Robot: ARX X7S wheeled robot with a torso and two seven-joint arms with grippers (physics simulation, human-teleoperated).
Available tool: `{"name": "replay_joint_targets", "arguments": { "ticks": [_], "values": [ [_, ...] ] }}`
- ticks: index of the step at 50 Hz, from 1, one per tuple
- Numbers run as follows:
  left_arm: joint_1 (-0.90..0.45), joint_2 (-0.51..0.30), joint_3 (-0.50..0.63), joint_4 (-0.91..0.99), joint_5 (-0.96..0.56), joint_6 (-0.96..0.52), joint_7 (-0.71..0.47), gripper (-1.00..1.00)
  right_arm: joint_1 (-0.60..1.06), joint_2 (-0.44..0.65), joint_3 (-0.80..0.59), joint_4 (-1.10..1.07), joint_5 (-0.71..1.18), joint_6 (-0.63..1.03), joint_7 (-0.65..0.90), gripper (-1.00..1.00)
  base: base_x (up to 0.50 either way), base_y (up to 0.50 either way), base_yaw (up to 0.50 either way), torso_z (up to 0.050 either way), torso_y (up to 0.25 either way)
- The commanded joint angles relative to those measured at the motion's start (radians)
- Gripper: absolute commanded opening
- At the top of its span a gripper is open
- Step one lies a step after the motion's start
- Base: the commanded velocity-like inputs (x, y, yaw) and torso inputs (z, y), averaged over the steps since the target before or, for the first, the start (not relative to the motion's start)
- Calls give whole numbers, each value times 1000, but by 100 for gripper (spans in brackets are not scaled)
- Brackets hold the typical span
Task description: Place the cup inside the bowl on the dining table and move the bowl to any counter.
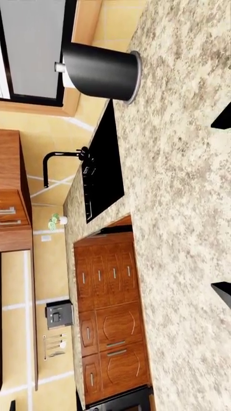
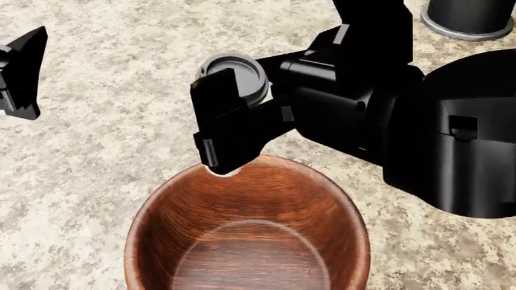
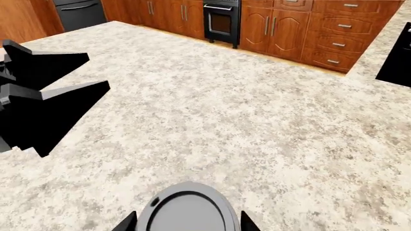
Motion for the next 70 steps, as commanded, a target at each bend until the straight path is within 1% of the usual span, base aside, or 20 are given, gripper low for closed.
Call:
{"name": "replay_joint_targets", "arguments": {
  "ticks": [1,5,6,11,14,24,26,46,49,62,63,66,70],
  "values": [
    [-13,3,19,-5,15,-1,8,100,-10,86,2,-133,31,43,35,-100,0,0,0,0,0],
    [-11,2,22,-3,14,-2,8,100,-34,81,-10,-135,26,38,38,-100,0,0,0,0,0],
    [-28,7,21,-7,5,-9,1,100,-53,43,-50,-129,-3,77,39,-100,0,0,0,0,0],
    [-20,-2,14,1,-7,-10,-9,100,-70,38,-60,-122,-25,76,35,-100,0,0,0,0,0],
    [-23,10,25,-6,7,-5,-7,100,-76,31,-63,-114,-32,74,34,-100,0,0,0,0,0],
    [-25,-8,15,1,-14,-10,-7,100,-116,-12,-90,-78,-81,75,13,-100,0,0,0,0,0],
    [-20,1,22,-3,-3,-4,-6,100,-126,-17,-95,-75,-85,72,11,-100,0,0,0,0,0],
    [-10,-10,21,2,-9,3,-5,100,-191,-27,-123,-62,-124,59,8,-100,0,0,0,0,0],
    [-16,11,41,-11,16,11,1,100,-199,-27,-127,-63,-127,59,5,-100,0,0,0,0,0],
    [-19,10,45,-13,14,12,1,100,-199,-23,-126,-67,-143,63,-5,-100,0,0,0,0,0],
    [-19,8,43,-11,11,11,-1,100,-196,-21,-125,-66,-143,66,-4,100,0,0,0,0,0],
    [-17,-2,35,-7,-1,9,-2,100,-191,-19,-121,-64,-142,67,-5,100,0,0,0,0,0],
    [-14,5,43,-9,8,14,0,100,-184,-17,-117,-63,-141,69,-4,100,0,0,0,0,0]
  ]
}}
